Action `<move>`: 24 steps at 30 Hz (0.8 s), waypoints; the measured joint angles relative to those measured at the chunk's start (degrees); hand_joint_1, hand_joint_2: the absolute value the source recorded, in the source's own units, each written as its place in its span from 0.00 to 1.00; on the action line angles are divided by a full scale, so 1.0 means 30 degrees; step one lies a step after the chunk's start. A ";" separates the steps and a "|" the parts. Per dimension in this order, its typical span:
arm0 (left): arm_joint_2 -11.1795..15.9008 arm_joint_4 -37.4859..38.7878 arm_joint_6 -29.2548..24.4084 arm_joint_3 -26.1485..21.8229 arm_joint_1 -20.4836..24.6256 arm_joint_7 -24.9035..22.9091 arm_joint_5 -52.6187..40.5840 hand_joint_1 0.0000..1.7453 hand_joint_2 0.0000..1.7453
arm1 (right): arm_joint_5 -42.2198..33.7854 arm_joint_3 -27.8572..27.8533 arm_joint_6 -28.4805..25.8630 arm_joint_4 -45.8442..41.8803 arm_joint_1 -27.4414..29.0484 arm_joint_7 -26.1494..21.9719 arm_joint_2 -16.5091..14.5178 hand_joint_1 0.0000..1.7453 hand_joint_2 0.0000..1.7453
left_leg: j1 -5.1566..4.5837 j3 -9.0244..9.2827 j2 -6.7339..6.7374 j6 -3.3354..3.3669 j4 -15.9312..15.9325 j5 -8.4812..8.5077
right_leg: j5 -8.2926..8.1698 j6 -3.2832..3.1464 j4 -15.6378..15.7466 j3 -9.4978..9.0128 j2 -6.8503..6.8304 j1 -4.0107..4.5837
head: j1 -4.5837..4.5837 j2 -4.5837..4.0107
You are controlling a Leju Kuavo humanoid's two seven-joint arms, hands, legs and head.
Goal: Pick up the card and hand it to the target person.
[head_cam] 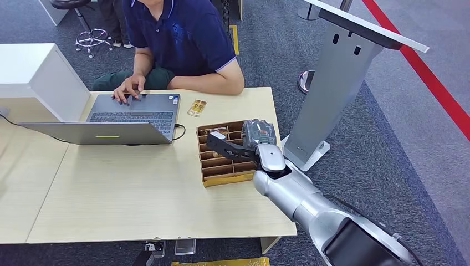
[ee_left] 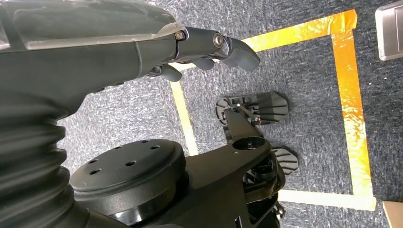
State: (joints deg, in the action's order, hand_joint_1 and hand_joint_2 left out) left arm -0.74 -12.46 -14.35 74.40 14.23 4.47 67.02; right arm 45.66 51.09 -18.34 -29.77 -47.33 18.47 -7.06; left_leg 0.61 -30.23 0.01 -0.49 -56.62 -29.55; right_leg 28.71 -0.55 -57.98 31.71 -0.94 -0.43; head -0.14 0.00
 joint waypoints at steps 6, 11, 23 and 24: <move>0.0000 0.0000 -0.0002 0.0000 0.0000 0.0036 -0.0005 0.00 1.00 | -0.0002 0.0020 -0.0007 0.0000 0.0010 -0.0004 0.0000 1.00 1.00 | 0.0000 0.0001 0.0000 0.0000 0.0000 0.0000 | 0.0000 0.0000 0.0000 -0.0001 0.0000 0.0000 | -0.0004 0.0000; 0.0000 0.0000 -0.0009 0.0007 0.0001 0.0080 -0.0237 0.00 1.00 | -0.0015 0.0038 -0.0067 -0.0013 0.0015 -0.0022 0.0006 1.00 1.00 | 0.0000 0.0001 0.0000 0.0000 0.0000 0.0000 | 0.0000 0.0000 0.0000 0.0000 0.0000 0.0000 | 0.0002 0.0000; 0.0002 0.0000 -0.0016 0.0015 -0.0019 0.0324 -0.0058 0.00 1.00 | 0.0591 0.0049 -0.1046 -0.1823 -0.0004 0.0399 0.0381 1.00 1.00 | 0.0000 0.0001 0.0000 0.0000 0.0000 0.0000 | 0.0000 0.0000 0.0000 0.0001 0.0000 0.0000 | 0.0002 0.0000; 0.0004 0.0000 -0.0016 0.0015 -0.0031 0.0332 -0.0029 0.00 1.00 | 0.0680 0.0040 -0.1086 -0.2198 -0.0007 0.0540 0.0457 1.00 1.00 | 0.0000 0.0001 0.0000 0.0000 0.0000 0.0000 | 0.0000 0.0000 0.0000 0.0001 0.0000 0.0000 | 0.0000 0.0000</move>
State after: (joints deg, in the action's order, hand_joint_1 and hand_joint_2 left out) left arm -0.73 -12.46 -14.40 74.44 14.13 5.46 66.94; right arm 47.70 51.21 -21.60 -36.36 -47.36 20.09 -5.69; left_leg 0.61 -30.23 0.01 -0.49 -56.62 -29.55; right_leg 28.71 -0.55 -57.98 31.71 -0.94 -0.43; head -0.14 0.00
